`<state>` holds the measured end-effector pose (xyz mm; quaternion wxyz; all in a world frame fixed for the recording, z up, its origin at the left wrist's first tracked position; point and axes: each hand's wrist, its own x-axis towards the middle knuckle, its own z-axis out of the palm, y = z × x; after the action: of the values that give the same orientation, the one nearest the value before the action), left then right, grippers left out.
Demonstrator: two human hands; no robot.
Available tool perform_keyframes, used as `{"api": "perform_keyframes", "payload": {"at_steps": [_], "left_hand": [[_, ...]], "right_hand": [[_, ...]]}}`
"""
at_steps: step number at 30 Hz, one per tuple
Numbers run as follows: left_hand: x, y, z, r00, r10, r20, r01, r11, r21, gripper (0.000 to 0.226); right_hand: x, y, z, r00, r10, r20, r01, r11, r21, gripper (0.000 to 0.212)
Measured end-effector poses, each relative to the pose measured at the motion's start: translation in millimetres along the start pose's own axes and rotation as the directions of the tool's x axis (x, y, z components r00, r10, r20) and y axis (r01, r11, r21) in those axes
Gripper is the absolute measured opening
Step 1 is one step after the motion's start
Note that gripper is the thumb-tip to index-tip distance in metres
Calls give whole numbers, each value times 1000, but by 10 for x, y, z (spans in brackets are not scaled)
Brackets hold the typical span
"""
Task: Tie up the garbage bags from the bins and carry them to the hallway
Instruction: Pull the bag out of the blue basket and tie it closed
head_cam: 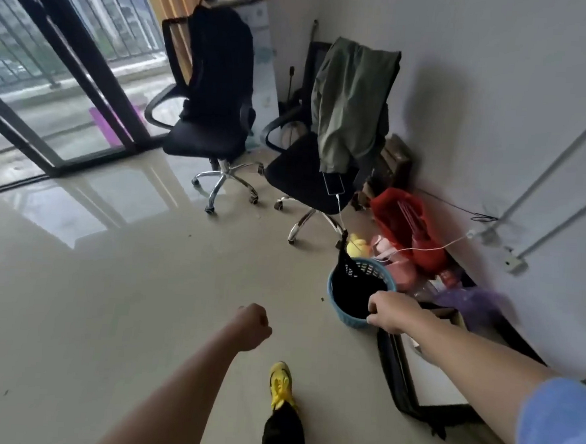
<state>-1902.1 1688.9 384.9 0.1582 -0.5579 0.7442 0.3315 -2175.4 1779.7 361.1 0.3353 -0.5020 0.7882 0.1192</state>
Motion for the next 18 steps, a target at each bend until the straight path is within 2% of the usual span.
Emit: {"api": "perform_keyframes", "payload": {"at_steps": [6,10,14,18], "left_hand": [[1363,218,-668,990,112,85,-120,989,86,25],[1966,476,-969,975,138,177,-173,964,200,23],[2547,885,-1034,944,192,268,-261,932,252,23],[3128,1204,-799,926,181,331,-270,931,245,21]], "right_hand": [[906,-85,-318,985,169,42,-173,979,107,29],[1210,-91,-461,968,237,87,-250,944,214,31],[1591,155,-530,942,317,110,-335,896,292,31],[2115,497,-439,918,363,162,-396,862,317,28]]}}
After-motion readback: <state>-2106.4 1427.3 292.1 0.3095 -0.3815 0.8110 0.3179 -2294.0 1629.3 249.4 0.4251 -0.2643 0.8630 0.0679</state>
